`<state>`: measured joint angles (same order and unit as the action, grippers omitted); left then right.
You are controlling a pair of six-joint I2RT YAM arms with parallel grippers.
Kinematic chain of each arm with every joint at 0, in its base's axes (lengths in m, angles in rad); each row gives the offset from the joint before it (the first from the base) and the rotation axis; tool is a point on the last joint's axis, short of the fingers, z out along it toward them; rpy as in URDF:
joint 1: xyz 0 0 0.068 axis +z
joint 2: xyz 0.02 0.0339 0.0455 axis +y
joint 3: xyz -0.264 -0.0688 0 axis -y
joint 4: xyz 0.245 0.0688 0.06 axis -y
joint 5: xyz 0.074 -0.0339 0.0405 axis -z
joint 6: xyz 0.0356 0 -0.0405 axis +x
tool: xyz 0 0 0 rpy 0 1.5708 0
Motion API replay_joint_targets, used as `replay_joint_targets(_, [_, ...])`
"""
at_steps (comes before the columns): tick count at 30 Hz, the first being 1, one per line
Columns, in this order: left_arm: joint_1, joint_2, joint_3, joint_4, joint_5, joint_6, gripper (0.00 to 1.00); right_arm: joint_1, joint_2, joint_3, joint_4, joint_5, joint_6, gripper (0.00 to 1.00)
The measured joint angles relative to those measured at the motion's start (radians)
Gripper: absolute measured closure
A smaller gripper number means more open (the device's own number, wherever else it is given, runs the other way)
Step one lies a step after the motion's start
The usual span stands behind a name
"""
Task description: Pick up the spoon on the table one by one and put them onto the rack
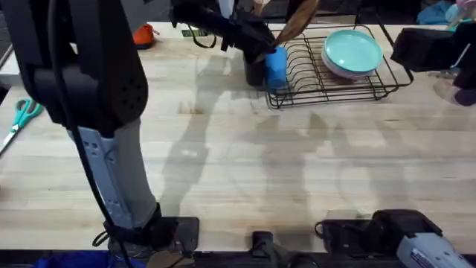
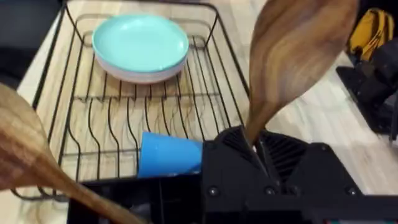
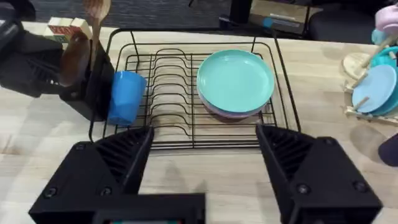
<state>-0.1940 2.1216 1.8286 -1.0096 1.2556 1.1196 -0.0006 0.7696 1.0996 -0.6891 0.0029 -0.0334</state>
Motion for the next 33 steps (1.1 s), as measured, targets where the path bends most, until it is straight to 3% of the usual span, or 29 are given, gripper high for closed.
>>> replay_joint_targets(8, [0.0,0.0,0.0,-0.034,-0.103,0.0,0.958,0.0,0.0,0.0,0.0,0.0,0.0,0.003])
replay_joint_targets(15, [0.0,0.0,0.0,-0.04,-0.149,0.0,0.959,0.0,0.0,0.0,0.0,0.0,0.0,0.003])
replay_joint_targets(16, [0.0,0.0,0.0,-0.041,-0.154,0.003,0.837,0.0,0.0,0.0,0.0,0.0,0.0,0.003])
replay_joint_targets(22, [0.0,0.0,0.0,-0.043,-0.144,0.002,0.346,0.0,0.0,0.0,0.0,0.0,0.0,0.003])
replay_joint_targets(23, [0.0,0.0,0.0,-0.045,-0.134,0.003,0.146,0.0,0.0,0.0,0.0,0.0,0.0,0.003])
replay_joint_targets(24, [0.0,0.0,0.0,-0.045,-0.132,0.003,0.058,0.0,0.0,0.0,0.0,0.0,0.0,0.003])
replay_joint_targets(26, [0.003,0.0,0.0,-0.05,-0.126,0.003,0.006,0.0,0.0,0.0,0.0,0.0,0.0,0.003])
replay_joint_targets(33, [0.039,0.0,0.0,-0.073,-0.078,0.003,0.006,0.0,0.0,0.0,0.0,0.0,0.0,0.003])
